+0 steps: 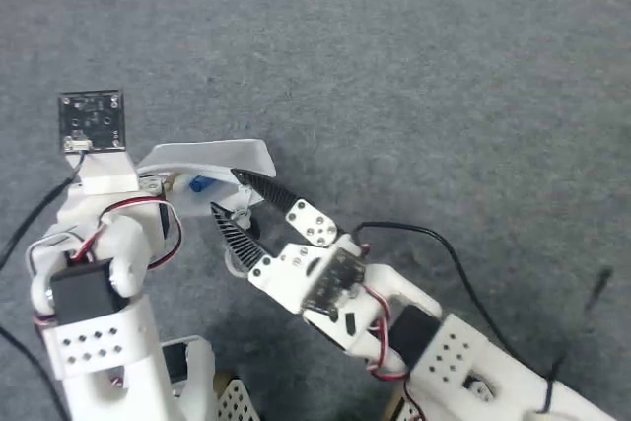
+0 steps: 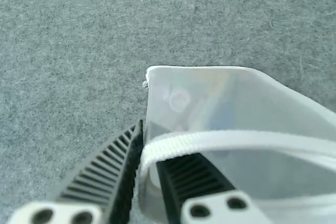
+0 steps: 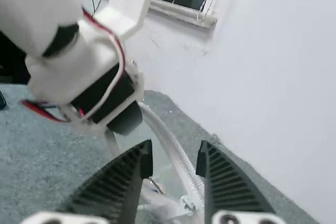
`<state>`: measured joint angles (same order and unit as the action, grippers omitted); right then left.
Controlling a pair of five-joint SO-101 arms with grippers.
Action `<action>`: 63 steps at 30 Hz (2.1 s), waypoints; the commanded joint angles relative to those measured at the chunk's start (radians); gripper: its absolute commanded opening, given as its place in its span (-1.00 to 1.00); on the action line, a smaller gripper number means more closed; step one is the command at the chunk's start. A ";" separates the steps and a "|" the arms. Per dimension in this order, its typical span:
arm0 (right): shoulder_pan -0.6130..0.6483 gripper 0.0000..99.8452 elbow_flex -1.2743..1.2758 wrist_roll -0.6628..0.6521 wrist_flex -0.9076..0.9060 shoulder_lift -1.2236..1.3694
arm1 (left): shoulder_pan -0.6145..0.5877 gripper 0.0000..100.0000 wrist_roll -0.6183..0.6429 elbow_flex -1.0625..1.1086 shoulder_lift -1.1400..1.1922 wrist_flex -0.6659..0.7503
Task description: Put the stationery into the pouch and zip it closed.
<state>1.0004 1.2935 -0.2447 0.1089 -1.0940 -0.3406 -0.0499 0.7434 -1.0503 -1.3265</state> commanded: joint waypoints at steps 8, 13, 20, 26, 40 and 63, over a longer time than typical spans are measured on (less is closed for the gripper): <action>0.010 -0.75 -0.103 0.025 -0.297 -0.131 | 0.003 -0.98 0.011 -0.004 -0.003 0.037; 0.010 -0.75 -0.115 0.068 -0.437 -0.131 | 0.003 -0.98 0.011 -0.004 -0.003 0.037; 0.010 -0.75 -0.118 0.176 -0.529 -0.133 | 0.003 -0.98 0.011 -0.002 -0.003 0.037; 0.013 -0.75 -0.118 0.180 -0.605 -0.145 | 0.003 -0.98 0.011 -0.002 -0.003 0.037; 0.013 -0.75 -0.054 0.180 -0.693 -0.390 | 0.003 -0.98 0.011 -0.002 -0.003 0.037; 0.015 -0.75 -0.008 0.181 -0.423 0.002 | 0.003 -0.98 0.008 0.038 -0.008 0.086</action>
<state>1.0019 1.2996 -0.0760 -0.3606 -1.1170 -0.3422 -0.0499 0.7940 -1.0533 -1.2774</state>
